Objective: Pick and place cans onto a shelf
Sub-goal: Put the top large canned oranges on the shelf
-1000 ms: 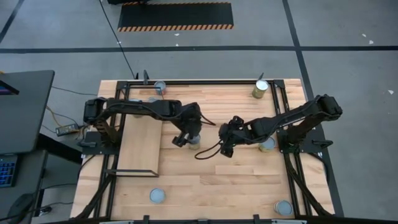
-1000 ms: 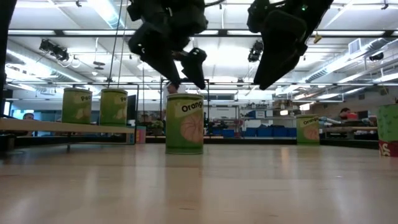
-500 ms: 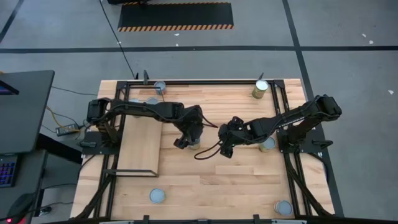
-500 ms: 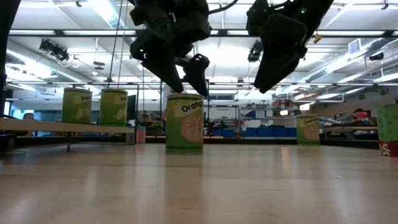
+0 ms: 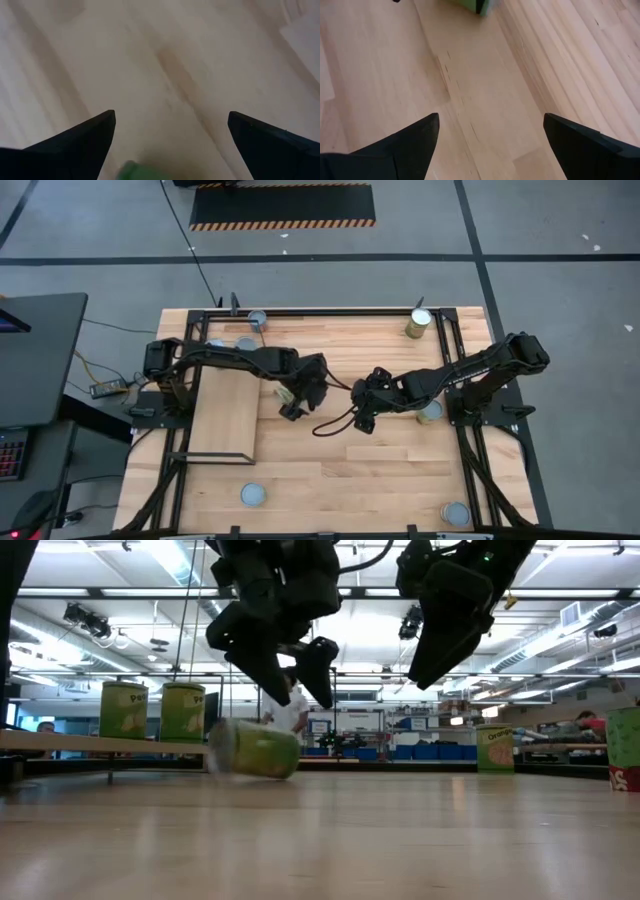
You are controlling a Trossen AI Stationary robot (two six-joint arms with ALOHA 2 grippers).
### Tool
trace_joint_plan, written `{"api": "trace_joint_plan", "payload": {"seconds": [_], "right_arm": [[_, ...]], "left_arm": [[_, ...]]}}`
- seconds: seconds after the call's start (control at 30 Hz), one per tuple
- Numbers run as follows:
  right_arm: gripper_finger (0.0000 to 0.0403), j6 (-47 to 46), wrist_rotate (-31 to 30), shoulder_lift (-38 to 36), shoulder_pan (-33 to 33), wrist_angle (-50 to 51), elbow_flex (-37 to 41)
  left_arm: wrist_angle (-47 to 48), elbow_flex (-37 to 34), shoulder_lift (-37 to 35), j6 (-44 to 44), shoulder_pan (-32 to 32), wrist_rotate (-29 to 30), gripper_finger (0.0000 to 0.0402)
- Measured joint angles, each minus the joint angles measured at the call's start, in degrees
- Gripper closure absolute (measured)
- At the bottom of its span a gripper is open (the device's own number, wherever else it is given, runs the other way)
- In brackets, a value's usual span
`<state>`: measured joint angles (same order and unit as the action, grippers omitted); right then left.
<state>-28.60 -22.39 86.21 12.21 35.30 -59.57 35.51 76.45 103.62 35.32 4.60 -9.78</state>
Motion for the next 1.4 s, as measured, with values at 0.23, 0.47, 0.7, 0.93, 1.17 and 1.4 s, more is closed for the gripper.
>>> {"api": "trace_joint_plan", "payload": {"seconds": [0.23,0.47,0.7,0.93,1.17,1.4], "right_arm": [[0.0037,0.3,0.0,0.0,0.0,0.4,0.0],[0.0037,3.8,0.0,-0.2,-1.5,0.6,0.0],[0.0037,8.5,0.1,-2.9,-4.7,0.7,-1.5],[0.0037,12.2,-0.2,-8.1,-8.3,1.0,-1.7],[0.0037,16.8,-0.2,-11.4,-12.1,1.6,-1.5],[0.0037,16.8,1.5,-11.4,-13.1,1.8,-0.3]], "left_arm": [[4.6,0.0,-5.2,-14.1,0.1,7.3,0.0008],[13.6,0.1,-11.6,-32.7,0.2,15.6,0.0011],[22.2,0.1,-13.4,-48.3,1.1,18.5,0.0013],[28.8,1.0,-13.4,-59.1,-1.9,17.5,0.0013],[32.1,1.1,-10.2,-61.6,-2.5,22.0,0.0013],[30.1,1.1,-5.4,-56.7,-2.8,21.9,0.0013]]}}
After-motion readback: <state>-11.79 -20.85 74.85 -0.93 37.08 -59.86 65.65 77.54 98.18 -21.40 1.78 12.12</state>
